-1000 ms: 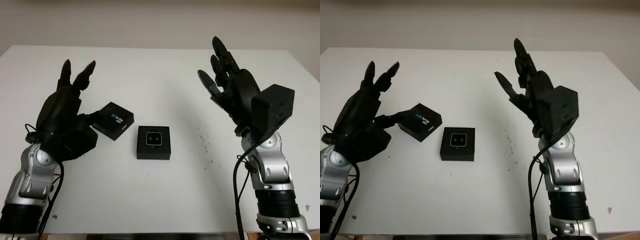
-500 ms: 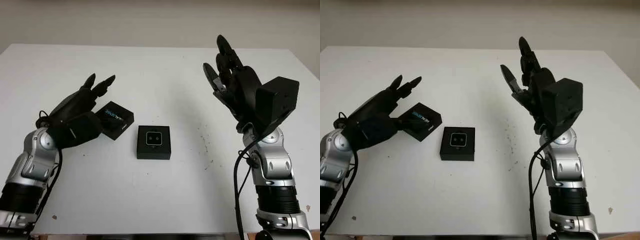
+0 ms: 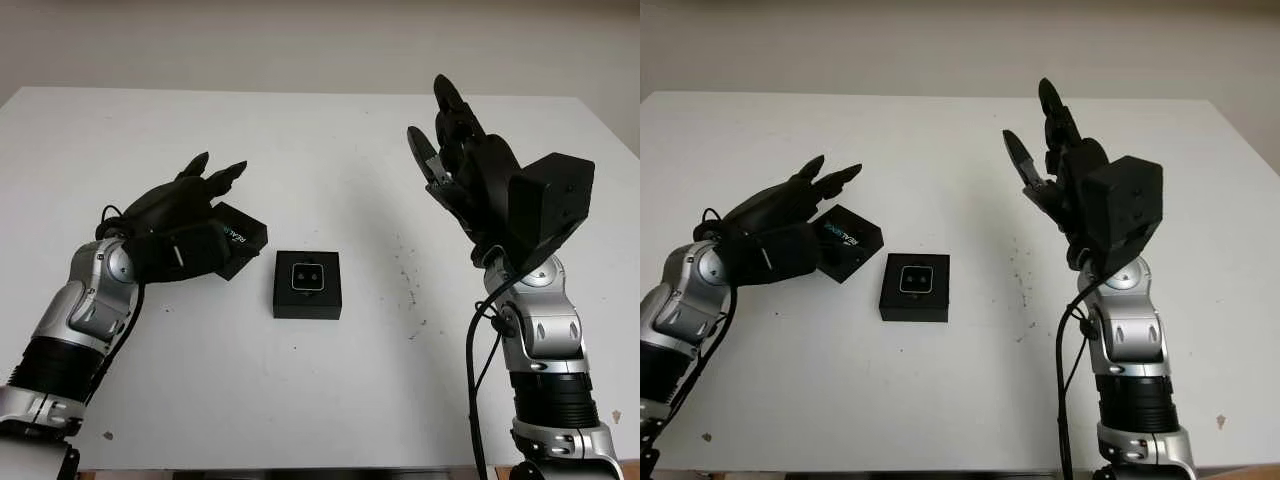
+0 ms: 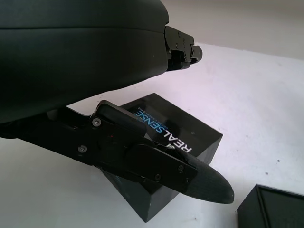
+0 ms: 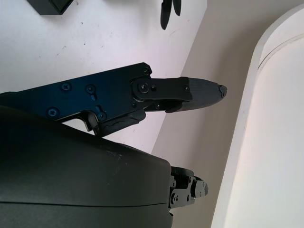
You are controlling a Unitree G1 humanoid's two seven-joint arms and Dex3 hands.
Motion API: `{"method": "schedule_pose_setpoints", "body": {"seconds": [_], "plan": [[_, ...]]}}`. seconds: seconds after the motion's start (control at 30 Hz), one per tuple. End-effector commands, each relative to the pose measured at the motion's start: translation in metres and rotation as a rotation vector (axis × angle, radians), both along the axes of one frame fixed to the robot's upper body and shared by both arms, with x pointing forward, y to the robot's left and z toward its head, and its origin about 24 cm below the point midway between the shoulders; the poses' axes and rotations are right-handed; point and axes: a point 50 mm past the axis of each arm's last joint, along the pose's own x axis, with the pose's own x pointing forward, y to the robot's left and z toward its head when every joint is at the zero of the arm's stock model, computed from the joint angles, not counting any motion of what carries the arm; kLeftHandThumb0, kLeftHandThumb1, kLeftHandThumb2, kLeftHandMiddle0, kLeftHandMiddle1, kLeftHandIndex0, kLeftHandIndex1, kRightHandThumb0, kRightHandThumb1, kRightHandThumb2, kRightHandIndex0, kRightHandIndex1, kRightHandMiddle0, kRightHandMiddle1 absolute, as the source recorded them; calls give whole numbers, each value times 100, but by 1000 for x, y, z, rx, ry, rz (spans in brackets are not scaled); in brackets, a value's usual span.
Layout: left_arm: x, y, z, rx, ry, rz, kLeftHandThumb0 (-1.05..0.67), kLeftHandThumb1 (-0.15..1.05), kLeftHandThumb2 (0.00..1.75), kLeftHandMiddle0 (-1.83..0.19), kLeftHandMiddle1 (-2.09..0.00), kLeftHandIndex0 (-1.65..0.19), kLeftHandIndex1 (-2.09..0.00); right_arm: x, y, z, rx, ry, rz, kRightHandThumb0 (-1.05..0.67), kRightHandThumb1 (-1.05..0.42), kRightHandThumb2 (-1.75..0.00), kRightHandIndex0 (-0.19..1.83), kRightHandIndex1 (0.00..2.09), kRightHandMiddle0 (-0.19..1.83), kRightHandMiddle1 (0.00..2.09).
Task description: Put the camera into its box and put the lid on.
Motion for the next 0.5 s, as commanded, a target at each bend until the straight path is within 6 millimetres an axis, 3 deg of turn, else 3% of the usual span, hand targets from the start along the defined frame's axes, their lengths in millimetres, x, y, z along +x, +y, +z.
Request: {"method": "schedule_pose_setpoints", "body": {"seconds": [0.0,0.47], "plan": [[4,-3,9,44,-36,-12,-83,96,4,-7,-7,-7,-7,-2,-1,3,-13,-28,-1,-60,-105,-38,-11,5,-1,7],[7,-6,-3,133,7,-40,-65,88,4,-11,-6,-20,-8,-3,-1,1,1,-17,-3,-61,-105,-36,-12,5,-1,7]]}}
